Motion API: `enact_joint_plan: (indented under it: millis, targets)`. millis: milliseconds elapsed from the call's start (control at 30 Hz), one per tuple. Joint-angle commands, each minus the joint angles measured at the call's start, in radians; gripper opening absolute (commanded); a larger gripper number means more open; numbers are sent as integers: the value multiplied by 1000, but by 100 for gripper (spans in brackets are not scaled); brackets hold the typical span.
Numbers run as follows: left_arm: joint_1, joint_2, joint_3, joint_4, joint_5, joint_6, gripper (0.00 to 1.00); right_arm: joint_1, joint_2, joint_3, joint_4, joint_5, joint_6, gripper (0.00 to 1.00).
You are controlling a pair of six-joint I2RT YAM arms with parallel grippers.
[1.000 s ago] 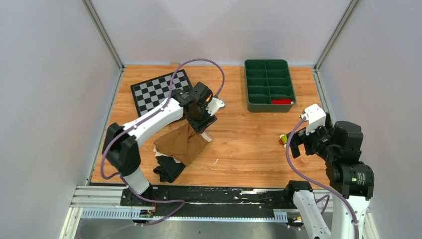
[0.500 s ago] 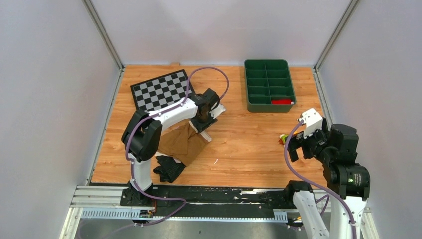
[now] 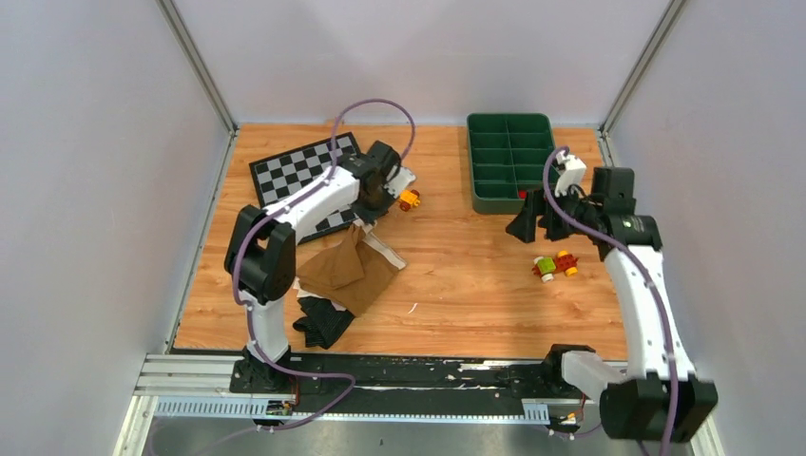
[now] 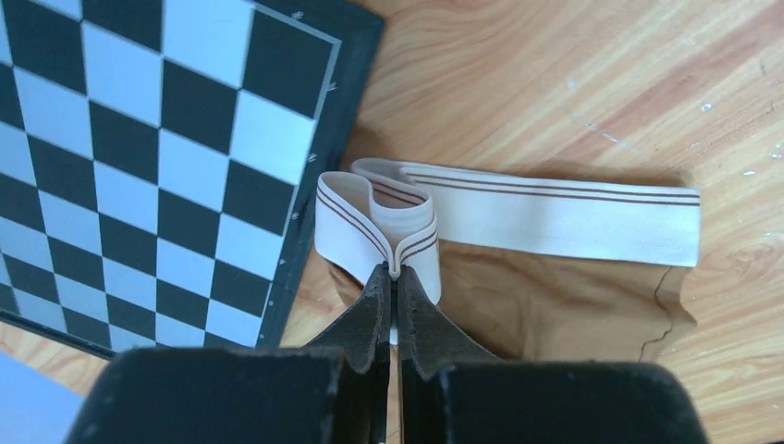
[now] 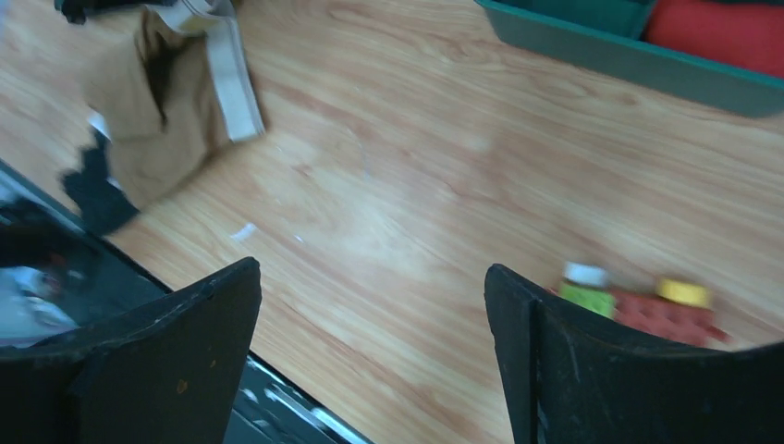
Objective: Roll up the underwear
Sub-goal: Pick up the underwear from the center of the board.
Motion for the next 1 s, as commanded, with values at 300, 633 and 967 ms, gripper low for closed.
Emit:
enact_joint_plan:
  millis: [300, 633, 967]
  targets:
    - [246, -144, 50, -128, 245, 7, 2, 362, 460, -170, 670, 11, 654, 73]
    - [339, -99, -16, -70, 296, -24, 1, 570, 850, -8, 808, -33, 760, 64]
    - [367, -80, -46, -43, 454, -69, 7, 636, 975, 32, 888, -93, 865, 60]
